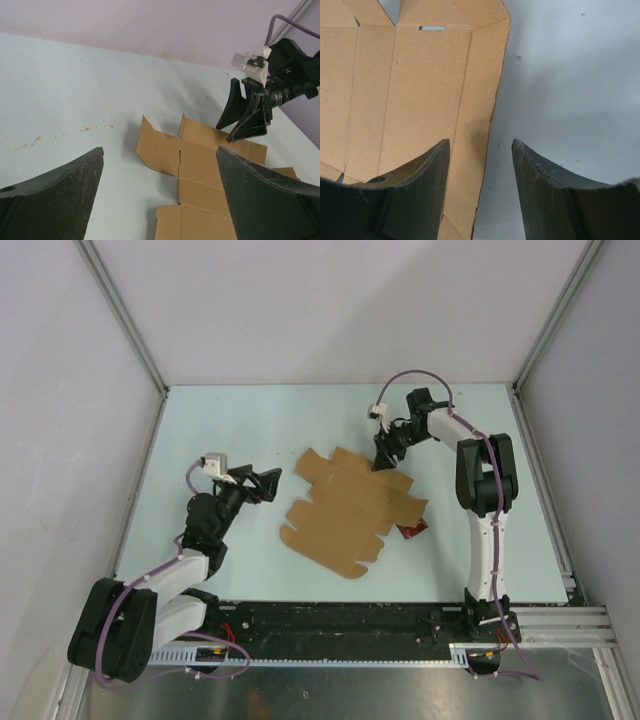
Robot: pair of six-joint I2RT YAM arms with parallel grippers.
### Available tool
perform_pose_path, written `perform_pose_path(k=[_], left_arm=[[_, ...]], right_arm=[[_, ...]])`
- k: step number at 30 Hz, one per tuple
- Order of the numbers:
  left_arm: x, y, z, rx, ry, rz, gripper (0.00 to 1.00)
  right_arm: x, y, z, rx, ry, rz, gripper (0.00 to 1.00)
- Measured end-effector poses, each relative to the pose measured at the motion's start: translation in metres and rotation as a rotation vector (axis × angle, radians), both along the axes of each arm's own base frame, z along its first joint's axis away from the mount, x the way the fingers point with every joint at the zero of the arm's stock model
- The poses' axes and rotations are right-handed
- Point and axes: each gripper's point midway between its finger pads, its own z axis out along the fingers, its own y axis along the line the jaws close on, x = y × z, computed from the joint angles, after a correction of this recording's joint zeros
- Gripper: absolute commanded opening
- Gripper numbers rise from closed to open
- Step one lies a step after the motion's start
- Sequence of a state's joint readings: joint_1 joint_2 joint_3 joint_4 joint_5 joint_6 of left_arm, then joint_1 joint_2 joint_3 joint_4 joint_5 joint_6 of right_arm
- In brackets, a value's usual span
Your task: Fold the paper box
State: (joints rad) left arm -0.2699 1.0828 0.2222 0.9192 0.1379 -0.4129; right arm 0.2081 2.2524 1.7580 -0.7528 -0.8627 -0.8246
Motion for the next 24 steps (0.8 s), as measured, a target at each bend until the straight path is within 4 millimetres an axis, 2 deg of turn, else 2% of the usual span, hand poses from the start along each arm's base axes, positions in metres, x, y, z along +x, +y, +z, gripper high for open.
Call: perform_pose_path(k=[8,12,17,24], left_arm=[[0.001,0.014,0.002,-0.028,0.001,0.033,1.0],[0.005,0.023,-0.005,-0.051,0.037,0.048,1.0],[0.004,0.019,-0.018,-0.063,0.09,0.02,1.0],[0.003,0.017,-0.019,-0.062,0.092,0.003,0.99]], right_arm=[[0.0,0.005,-0.003,-0.018,-0.001,0.015,0.56],[-0.003,0.008,-0.003,-0.026,0.005,0.029,0.55],[-0.006,0.011,-0.006,-0.045,0.009,0.047,0.48],[-0.01,0.012,-0.007,-0.057,0.015,0.063,0.33]])
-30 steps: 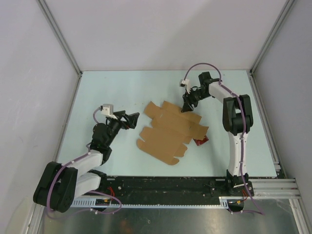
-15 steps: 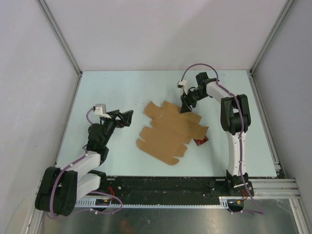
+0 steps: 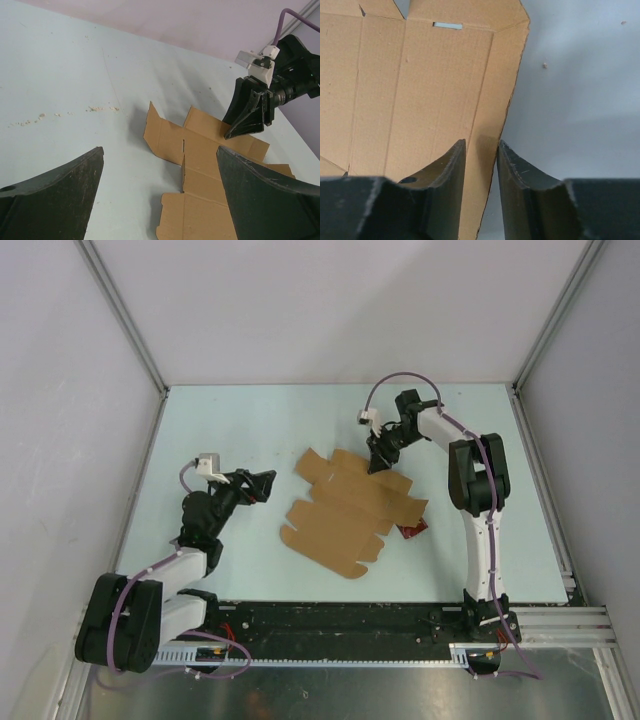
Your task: Fold the paper box
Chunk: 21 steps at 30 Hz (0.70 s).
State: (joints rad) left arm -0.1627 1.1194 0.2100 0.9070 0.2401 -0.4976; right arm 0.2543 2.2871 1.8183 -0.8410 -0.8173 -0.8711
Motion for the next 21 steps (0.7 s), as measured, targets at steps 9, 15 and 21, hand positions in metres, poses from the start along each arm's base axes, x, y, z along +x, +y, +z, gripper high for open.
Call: perform_pose_path(k=[9,15,21], left_arm=[[0.0,0.0001,0.0,0.0,0.0,0.0,1.0],[0.0001,0.0,0.0002,0.0,0.0,0.0,1.0],[-0.0004,-0.0014,0.0008,-0.001,-0.001,-0.009,0.99]], right_arm=[[-0.0042,-0.0006,-0.0008,-0.006,0.01,0.012,0.16],[-0.0062,-0.0003,-0.0004,-0.002,0.016,0.017,0.0],[-0.0081,-0.0012,0.0,-0.002,0.004,0.013,0.0]])
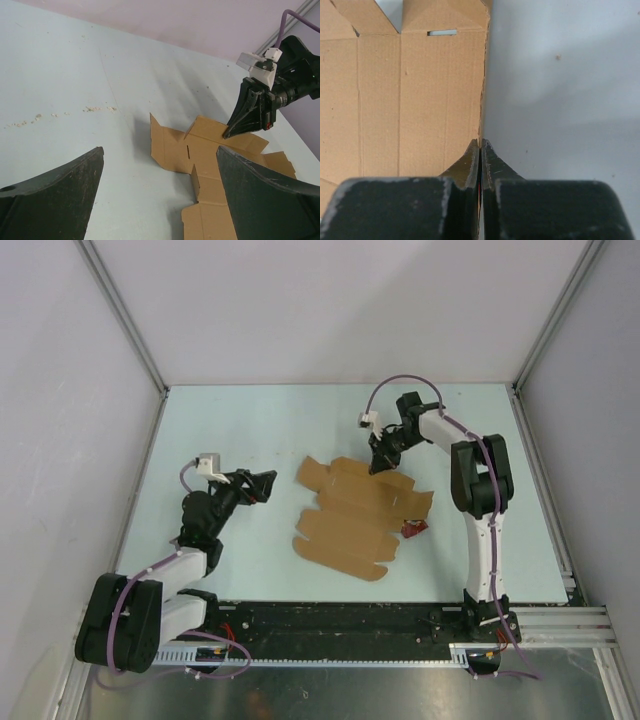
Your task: Fold the paper box
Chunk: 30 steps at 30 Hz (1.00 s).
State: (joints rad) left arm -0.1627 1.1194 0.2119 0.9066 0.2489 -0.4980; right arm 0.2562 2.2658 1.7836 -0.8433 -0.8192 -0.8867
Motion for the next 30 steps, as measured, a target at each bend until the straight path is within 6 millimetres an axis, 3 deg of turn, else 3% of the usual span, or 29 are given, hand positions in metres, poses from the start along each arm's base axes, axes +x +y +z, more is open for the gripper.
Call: perform_pose_path(k=[5,12,21,30], left_arm=[[0.001,-0.003,0.004,-0.001,-0.008,-0.019,0.95],[0.016,-0.012,0.01,-0.003,0.0,-0.047,0.87],[0.047,-0.028,0.014,-0.052,0.047,-0.075,0.77],[0.084,-0.03,-0.003,-0.13,0.14,-0.052,0.65]], right_arm=[[-0.01,-0.009,0.009,-0.022,-0.035,-0.04,0.0],[-0.014,-0.017,0.049,0.014,-0.142,-0.137,0.0],[-0.017,-0.015,0.091,0.052,-0.294,-0.191,0.0],[-0.037,-0.017,0.117,0.066,-0.374,-0.146,0.0]])
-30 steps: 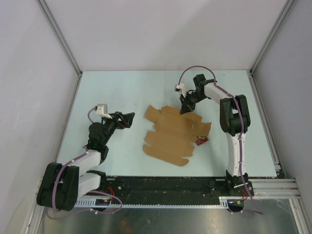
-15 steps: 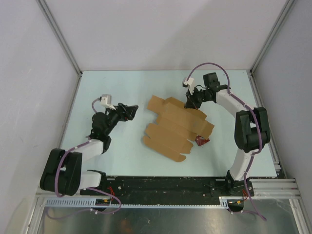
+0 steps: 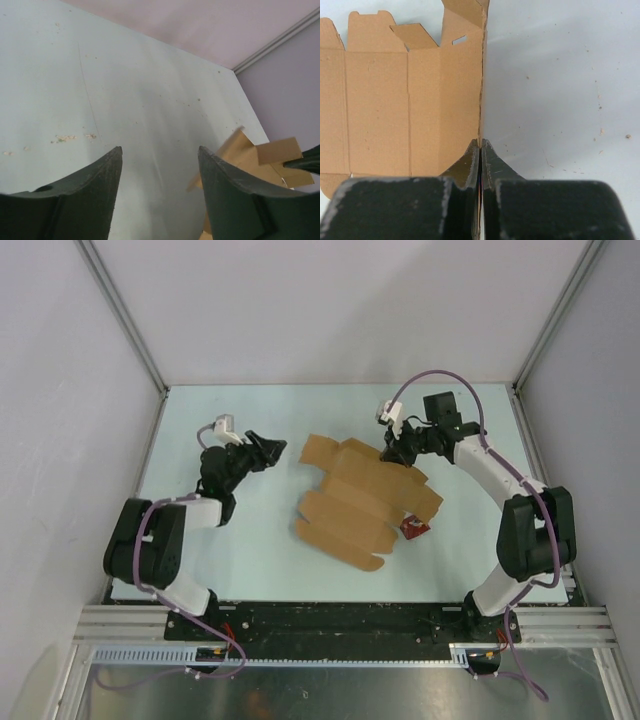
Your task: Fold the paper box
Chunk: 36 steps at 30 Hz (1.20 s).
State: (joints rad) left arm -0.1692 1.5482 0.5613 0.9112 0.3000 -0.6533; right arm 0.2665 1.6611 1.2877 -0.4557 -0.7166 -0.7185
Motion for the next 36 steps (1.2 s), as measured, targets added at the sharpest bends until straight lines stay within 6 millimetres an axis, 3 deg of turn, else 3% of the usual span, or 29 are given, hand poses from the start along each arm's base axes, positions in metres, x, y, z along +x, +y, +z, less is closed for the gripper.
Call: perform_pose_path(k=[6,11,18,24,36], left_arm=[[0.012,-0.016,-0.013,-0.021,0.037,-0.085,0.61],[0.008,-0.032,-0.019,-0.027,0.04,-0.172,0.57],[-0.008,-0.061,-0.013,-0.021,-0.001,-0.315,0.54],[-0.023,-0.085,-0.02,-0.037,-0.026,-0.443,0.5],[-0.053,-0.095,-0.026,-0.1,-0.04,-0.544,0.45]], right_arm=[[-0.013,0.001,0.013,0.01,-0.027,0.048,0.0],[-0.019,0.003,0.012,0.01,-0.022,0.071,0.0],[-0.022,0.006,0.012,0.016,-0.016,0.083,0.0],[-0.022,0.006,0.012,0.019,-0.015,0.084,0.0],[-0.022,0.007,0.013,0.023,-0.011,0.078,0.0]])
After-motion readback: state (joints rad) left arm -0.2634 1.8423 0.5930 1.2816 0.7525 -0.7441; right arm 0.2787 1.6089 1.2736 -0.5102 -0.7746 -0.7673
